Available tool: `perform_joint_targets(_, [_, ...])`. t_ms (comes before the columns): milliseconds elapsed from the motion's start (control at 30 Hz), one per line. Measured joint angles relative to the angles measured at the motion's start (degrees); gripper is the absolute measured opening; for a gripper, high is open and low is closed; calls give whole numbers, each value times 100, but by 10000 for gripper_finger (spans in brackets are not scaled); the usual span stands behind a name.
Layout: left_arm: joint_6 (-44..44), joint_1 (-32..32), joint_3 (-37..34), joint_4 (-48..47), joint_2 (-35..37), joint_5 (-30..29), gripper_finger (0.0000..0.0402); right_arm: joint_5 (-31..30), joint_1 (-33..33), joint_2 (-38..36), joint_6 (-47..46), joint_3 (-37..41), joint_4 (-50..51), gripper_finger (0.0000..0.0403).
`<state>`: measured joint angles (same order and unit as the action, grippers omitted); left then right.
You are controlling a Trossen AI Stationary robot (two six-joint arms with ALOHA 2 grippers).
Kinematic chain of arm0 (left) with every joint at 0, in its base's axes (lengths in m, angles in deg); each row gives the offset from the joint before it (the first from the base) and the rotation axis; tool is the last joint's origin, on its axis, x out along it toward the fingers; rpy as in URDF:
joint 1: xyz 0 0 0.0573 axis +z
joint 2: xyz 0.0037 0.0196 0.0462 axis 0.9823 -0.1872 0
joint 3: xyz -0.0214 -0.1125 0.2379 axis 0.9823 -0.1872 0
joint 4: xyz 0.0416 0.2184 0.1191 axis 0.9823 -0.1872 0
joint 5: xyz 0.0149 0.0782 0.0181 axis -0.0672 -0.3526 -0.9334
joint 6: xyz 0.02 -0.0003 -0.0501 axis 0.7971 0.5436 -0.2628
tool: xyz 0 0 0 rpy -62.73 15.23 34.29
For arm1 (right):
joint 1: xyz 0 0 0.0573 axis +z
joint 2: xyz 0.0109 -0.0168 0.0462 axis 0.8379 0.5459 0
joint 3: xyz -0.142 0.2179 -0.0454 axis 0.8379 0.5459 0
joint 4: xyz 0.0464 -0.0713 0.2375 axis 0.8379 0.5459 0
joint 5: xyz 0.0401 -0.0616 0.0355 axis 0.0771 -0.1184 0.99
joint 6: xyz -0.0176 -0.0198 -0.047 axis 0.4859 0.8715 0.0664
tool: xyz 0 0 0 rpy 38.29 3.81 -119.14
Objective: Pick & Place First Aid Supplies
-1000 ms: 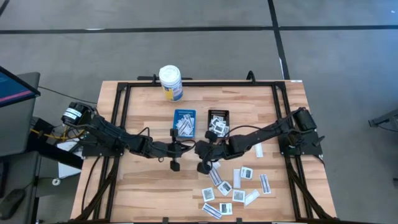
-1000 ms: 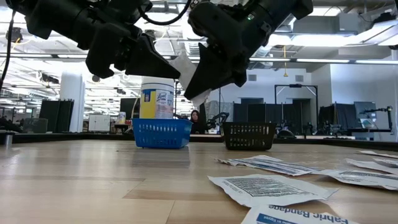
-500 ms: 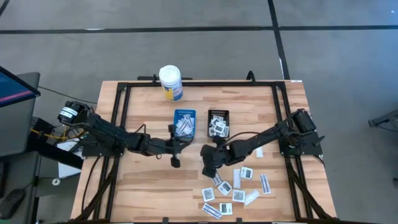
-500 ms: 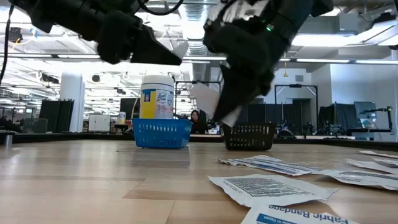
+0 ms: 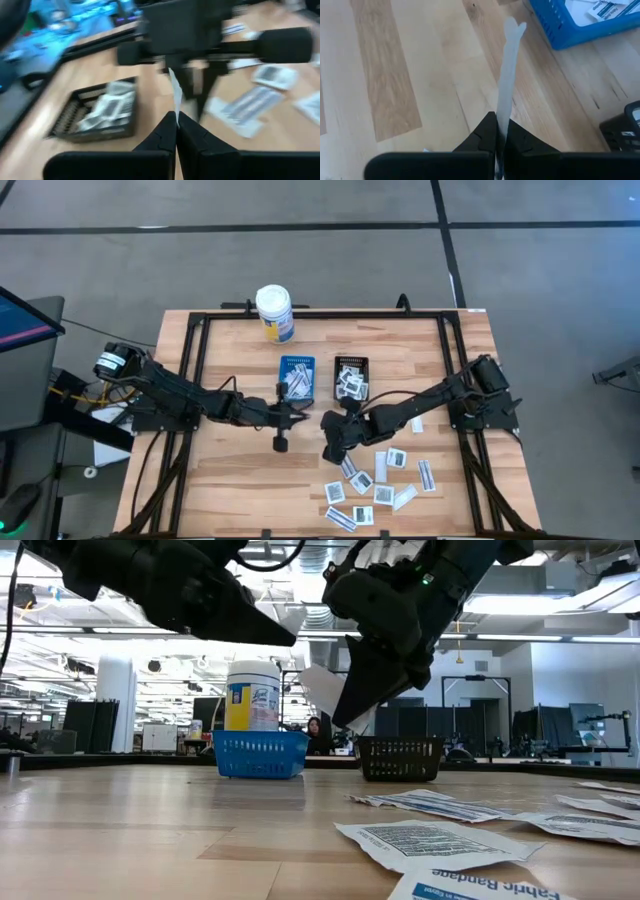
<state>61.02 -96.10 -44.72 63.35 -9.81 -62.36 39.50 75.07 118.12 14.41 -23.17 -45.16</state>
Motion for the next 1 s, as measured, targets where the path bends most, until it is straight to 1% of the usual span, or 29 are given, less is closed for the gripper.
perform_joint_targets(67, [-5, 20, 0, -2, -4, 385, 6, -6, 0, 0, 11, 0, 0, 1])
perform_joint_targets(133, [-19, 27, 0, -2, -4, 593, 8, -6, 0, 0, 21, 0, 0, 1])
perform_joint_targets(600, [-271, 73, 0, -21, -7, 618, 10, -9, -60, -5, 107, -2, -9, 1])
perform_joint_targets(800, [-302, 86, 0, -337, -7, 621, 8, -9, -70, -5, 122, -9, -15, 1])
perform_joint_targets(900, [-513, 135, 0, -473, -11, 645, 10, -9, -70, -5, 166, -9, -77, 1])
perform_joint_targets(1000, [-688, 232, 0, -500, -11, 917, 15, -9, -70, -5, 266, -9, -239, 1])
